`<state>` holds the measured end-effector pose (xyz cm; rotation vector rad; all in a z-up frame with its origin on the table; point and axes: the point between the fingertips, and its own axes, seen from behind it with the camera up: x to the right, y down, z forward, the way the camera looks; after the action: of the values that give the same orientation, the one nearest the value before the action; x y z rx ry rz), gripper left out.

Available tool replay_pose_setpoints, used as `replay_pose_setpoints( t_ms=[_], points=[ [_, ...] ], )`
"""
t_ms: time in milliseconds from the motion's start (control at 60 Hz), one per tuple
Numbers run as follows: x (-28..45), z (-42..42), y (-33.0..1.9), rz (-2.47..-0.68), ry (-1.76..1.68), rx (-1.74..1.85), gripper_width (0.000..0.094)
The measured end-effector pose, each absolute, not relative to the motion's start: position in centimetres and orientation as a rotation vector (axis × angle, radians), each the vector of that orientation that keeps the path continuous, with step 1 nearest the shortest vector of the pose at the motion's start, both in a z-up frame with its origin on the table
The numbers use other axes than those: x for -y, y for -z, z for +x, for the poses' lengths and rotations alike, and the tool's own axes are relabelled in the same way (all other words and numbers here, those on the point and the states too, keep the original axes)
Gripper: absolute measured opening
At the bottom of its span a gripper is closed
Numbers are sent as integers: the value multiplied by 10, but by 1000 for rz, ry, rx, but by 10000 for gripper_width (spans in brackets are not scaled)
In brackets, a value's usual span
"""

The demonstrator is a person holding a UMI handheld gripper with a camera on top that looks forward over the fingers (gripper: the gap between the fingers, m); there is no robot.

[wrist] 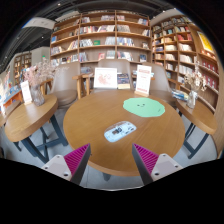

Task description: Arrange mouse

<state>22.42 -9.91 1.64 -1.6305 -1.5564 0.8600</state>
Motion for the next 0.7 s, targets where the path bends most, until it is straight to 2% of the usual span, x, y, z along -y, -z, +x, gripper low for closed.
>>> replay_pose_setpoints(
  t_ms=[317,700],
  points=[
    [94,168,16,-1701,-789,1600,854],
    [99,98,14,-1732,-784,1664,858]
  ],
)
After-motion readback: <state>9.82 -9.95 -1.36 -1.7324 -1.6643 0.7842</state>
